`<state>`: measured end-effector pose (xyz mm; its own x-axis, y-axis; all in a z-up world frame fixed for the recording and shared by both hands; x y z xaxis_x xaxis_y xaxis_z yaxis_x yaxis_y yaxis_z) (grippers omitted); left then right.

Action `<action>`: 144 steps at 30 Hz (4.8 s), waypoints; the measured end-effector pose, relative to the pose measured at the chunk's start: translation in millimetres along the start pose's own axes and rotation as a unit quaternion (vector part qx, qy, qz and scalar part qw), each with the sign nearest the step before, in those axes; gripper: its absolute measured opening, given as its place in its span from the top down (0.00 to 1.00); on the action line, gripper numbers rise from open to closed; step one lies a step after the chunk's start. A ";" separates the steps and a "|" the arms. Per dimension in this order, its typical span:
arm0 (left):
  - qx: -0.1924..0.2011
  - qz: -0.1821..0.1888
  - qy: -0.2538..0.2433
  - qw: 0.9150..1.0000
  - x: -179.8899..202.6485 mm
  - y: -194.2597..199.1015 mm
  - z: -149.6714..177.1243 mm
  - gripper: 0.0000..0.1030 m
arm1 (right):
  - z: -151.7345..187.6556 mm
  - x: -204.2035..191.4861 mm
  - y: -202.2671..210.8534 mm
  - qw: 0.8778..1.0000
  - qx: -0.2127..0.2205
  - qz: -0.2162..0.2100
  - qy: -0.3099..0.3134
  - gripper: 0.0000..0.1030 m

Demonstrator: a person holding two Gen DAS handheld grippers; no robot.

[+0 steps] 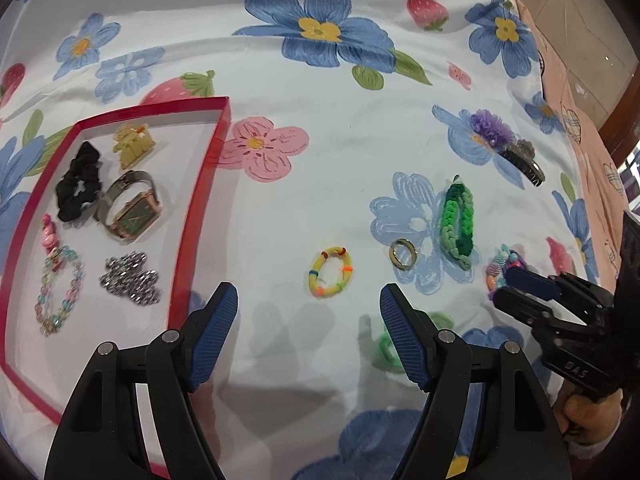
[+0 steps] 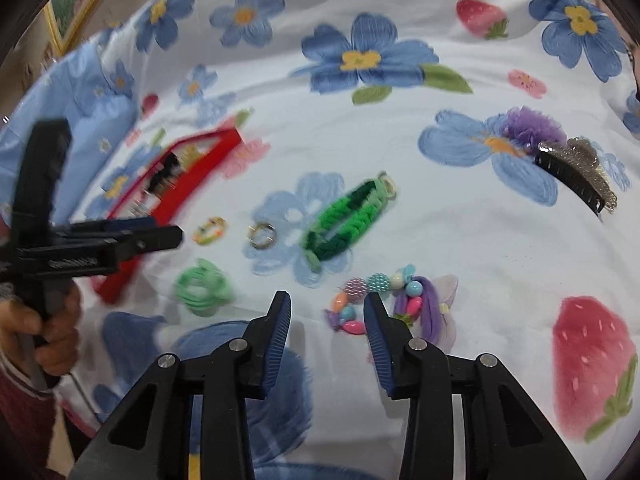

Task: Organize jewelry
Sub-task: 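Move both tools toward the loose rings and hair ties on the sheet, then grasp the yellow ring with the left tool while the right tool grasps the pastel beaded bracelet, then carry the yellow ring and beaded bracelet over the red tray with both tools, then open both tools to drop the ring and bracelet in the tray, then move both tools back toward the gold ring and purple hair tie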

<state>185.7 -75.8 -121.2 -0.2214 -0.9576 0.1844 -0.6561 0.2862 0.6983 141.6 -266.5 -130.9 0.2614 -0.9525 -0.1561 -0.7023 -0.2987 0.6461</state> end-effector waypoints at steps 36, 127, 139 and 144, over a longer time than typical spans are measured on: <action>0.075 0.031 0.002 0.997 -9.3 66.8 -6.0 0.96 | -57.3 -21.9 58.1 0.992 0.108 -0.045 -0.042 0.93; 0.039 -0.088 0.164 0.982 -209.3 78.2 46.8 0.63 | -23.4 -237.1 -110.8 0.973 -0.059 -0.214 0.059 0.81; 0.054 -0.078 0.157 0.983 -179.2 94.5 45.2 0.51 | -42.6 -201.8 -67.9 0.981 -0.005 -0.194 0.017 0.50; 0.060 -0.065 0.151 0.985 -158.4 100.7 43.5 0.45 | -46.9 -179.3 -42.1 0.984 0.021 -0.175 0.006 0.42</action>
<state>123.3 106.2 -110.2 0.0829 -0.9475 0.3088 -0.7489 0.1452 0.6465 155.3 -80.3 -95.0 0.5002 -0.7897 -0.3552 -0.5937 -0.6114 0.5233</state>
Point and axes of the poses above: each gripper's, at about its wrist camera, not at the fingertips, and y roughly against the way its jaws point, x to its right, z to its underside, the point moved 4 cm from there along -y, roughly the way its jaws point, and after that the axes turned 15 degrees about x, right-handed, at the moved point
